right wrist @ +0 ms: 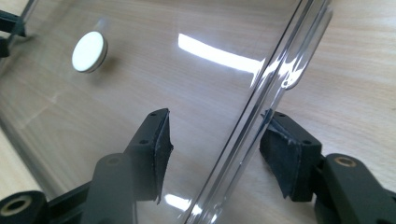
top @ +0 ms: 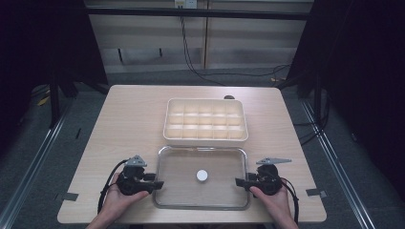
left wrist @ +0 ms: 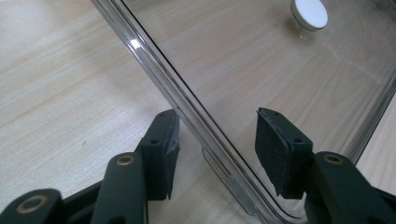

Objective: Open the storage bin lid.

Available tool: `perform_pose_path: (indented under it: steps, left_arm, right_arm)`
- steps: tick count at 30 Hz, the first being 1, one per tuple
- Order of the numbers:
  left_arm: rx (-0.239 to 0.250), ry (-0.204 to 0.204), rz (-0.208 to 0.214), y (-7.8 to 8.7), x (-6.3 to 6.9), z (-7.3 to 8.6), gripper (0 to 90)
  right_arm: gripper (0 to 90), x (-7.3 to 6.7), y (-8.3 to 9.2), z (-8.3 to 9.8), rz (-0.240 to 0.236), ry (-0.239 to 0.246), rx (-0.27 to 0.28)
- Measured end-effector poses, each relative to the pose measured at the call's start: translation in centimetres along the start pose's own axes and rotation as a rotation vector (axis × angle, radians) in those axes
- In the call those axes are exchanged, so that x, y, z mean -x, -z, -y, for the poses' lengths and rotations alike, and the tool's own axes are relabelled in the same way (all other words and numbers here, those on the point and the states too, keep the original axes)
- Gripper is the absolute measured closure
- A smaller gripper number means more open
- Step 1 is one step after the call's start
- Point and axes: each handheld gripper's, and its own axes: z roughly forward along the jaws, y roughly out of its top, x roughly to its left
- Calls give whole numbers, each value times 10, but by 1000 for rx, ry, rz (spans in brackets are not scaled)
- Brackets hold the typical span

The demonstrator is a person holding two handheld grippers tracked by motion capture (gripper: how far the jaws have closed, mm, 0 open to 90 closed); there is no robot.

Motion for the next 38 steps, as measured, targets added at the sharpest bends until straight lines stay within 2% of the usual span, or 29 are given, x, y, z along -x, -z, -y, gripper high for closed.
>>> perform_pose_path:
  steps: [4,5,6,9,10,14,17,18,19,21,24,28,29,30,31,33,34,38]
  left_arm:
    - [-3,10,-1,-1,-2,0,488]
    - [-20,18,-8,-1,-3,0,480]
    - [-5,-4,-35,-1,-2,0,478]
    - [12,-8,-8,0,-1,0,487]
    - [0,-14,-14,0,0,0,483]
    - [9,-12,-18,2,-1,-1,437]
    - [66,1,-13,11,-4,-1,373]
    - [66,1,-13,11,-4,-1,364]
    - [102,6,-19,16,-4,-1,352]
    - [117,1,-29,19,-4,0,344]
    - [156,-3,-30,29,-2,1,307]
    - [186,-57,-80,41,2,3,293]
    - [208,-57,-97,45,2,5,285]
    - [216,-48,-102,47,1,5,268]
    - [243,-23,-105,51,-1,6,258]
    - [279,-4,-115,57,-5,7,237]
    - [285,1,-117,59,-7,8,233]
    - [305,38,-126,63,-16,11,219]
  right_arm:
    - [436,-1,0,0,25,7,2]
    - [436,-1,0,0,31,7,3]
    - [435,-1,0,-1,27,10,2]
    - [430,0,2,-1,31,18,21]
    - [427,0,3,-1,26,20,34]
    - [374,-1,6,-2,29,34,57]
    - [335,0,14,-3,8,40,112]
    - [335,0,14,-3,8,40,112]
    - [315,1,19,-3,-11,52,128]
    - [309,1,21,-3,-19,62,138]
    - [288,-1,32,-1,-42,70,184]
    - [256,-4,47,4,-41,83,245]
    - [255,-4,49,4,-40,87,251]
    - [238,-3,54,5,-21,90,264]
    - [227,-2,56,5,-14,83,277]
    - [222,2,64,6,-4,68,303]
    - [202,5,69,6,21,59,329]
    - [179,17,77,6,21,0,360]
